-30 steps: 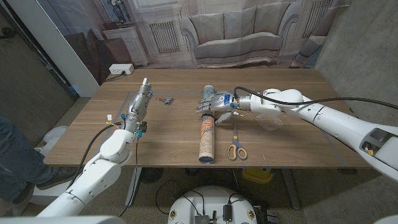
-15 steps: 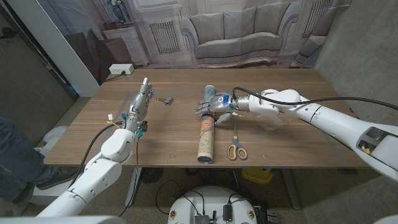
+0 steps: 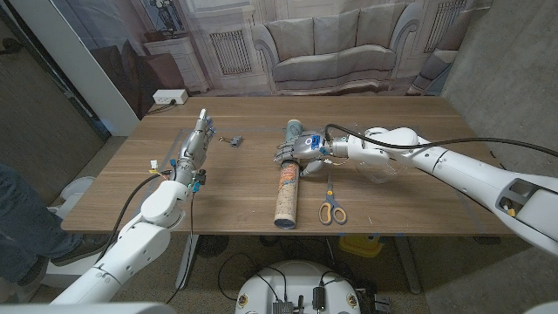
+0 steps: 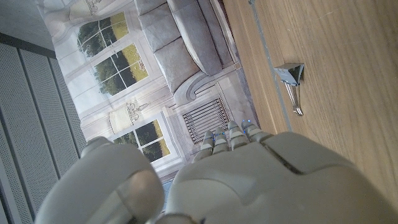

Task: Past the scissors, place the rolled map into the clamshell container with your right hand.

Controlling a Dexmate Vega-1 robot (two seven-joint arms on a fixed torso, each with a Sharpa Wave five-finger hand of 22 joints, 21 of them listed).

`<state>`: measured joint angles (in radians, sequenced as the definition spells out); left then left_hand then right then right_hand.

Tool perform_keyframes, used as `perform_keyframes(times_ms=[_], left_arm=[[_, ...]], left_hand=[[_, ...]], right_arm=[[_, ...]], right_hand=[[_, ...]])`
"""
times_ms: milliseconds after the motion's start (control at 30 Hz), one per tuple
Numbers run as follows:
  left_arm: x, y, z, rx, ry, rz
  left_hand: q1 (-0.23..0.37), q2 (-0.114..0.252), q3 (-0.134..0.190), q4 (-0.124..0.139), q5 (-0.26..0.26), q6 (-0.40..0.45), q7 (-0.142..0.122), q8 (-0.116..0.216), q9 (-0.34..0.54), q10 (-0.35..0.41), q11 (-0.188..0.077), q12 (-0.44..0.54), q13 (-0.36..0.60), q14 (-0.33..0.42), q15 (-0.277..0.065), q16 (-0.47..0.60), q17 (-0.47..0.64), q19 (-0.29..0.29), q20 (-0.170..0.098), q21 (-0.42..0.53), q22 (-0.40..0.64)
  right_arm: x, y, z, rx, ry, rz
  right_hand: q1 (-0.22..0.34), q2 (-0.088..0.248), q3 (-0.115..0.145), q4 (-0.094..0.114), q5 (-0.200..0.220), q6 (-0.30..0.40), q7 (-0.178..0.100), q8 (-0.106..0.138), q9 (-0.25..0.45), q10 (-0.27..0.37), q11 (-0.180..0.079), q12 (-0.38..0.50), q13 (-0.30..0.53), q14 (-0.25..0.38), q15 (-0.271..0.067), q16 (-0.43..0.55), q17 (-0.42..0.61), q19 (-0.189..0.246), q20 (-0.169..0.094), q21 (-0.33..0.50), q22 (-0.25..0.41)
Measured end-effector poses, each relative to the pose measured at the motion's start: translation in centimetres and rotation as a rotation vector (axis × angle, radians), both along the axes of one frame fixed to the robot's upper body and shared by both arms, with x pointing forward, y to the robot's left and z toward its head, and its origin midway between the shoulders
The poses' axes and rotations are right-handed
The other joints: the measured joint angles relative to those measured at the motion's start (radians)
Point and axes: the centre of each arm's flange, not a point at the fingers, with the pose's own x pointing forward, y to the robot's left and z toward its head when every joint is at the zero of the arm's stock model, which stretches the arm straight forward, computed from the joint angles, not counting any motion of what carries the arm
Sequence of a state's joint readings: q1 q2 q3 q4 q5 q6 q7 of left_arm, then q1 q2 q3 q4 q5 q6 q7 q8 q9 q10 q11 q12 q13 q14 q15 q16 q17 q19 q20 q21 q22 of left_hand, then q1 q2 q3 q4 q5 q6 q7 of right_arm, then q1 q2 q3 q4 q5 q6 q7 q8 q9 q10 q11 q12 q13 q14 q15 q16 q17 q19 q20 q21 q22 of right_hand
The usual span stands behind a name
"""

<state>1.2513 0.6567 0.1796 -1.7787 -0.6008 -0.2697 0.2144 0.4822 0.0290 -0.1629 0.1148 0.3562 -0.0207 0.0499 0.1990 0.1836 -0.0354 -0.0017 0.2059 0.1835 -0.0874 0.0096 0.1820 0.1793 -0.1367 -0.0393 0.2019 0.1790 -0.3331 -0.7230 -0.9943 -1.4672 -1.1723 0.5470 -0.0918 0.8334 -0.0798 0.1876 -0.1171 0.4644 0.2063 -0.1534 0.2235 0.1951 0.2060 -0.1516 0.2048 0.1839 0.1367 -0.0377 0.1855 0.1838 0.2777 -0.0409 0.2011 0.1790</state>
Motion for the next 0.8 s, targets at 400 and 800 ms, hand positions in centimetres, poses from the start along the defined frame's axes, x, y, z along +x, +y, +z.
perform_keyframes(times_ms=[400, 800], left_arm=[[0.0, 0.2, -0.2, -0.001, 0.004, -0.004], [0.0, 0.3, -0.5, -0.001, 0.011, -0.008]], left_hand=[[0.003, 0.003, -0.004, -0.004, 0.0, 0.0, 0.0, 0.0, 0.0, 0.0, 0.0, 0.0, 0.0, 0.0, 0.0, 0.0, 0.0, 0.0, 0.0, 0.0, 0.0], [0.003, 0.003, -0.004, -0.004, 0.0, 0.0, 0.0, 0.0, 0.0, 0.0, 0.0, 0.0, 0.0, -0.004, -0.004, 0.0, 0.0, 0.0, 0.0, 0.0, 0.0]], right_arm=[[0.4, 0.2, -1.0, 0.009, 0.025, -0.007], [0.6, 0.2, -1.7, 0.023, 0.043, -0.011]], right_hand=[[0.0, 0.0, 0.0, 0.0, 0.0, 0.005, 0.005, 0.0, 0.0, 0.008, 0.001, 0.008, 0.0, 0.004, 0.004, 0.0, 0.0, 0.004, 0.004, 0.0, 0.0], [0.024, 0.024, 0.001, -0.001, 0.0, 0.034, 0.005, 0.006, 0.0, 0.041, -0.002, 0.018, -0.003, 0.046, -0.001, 0.009, -0.003, 0.045, 0.001, 0.012, 0.0]])
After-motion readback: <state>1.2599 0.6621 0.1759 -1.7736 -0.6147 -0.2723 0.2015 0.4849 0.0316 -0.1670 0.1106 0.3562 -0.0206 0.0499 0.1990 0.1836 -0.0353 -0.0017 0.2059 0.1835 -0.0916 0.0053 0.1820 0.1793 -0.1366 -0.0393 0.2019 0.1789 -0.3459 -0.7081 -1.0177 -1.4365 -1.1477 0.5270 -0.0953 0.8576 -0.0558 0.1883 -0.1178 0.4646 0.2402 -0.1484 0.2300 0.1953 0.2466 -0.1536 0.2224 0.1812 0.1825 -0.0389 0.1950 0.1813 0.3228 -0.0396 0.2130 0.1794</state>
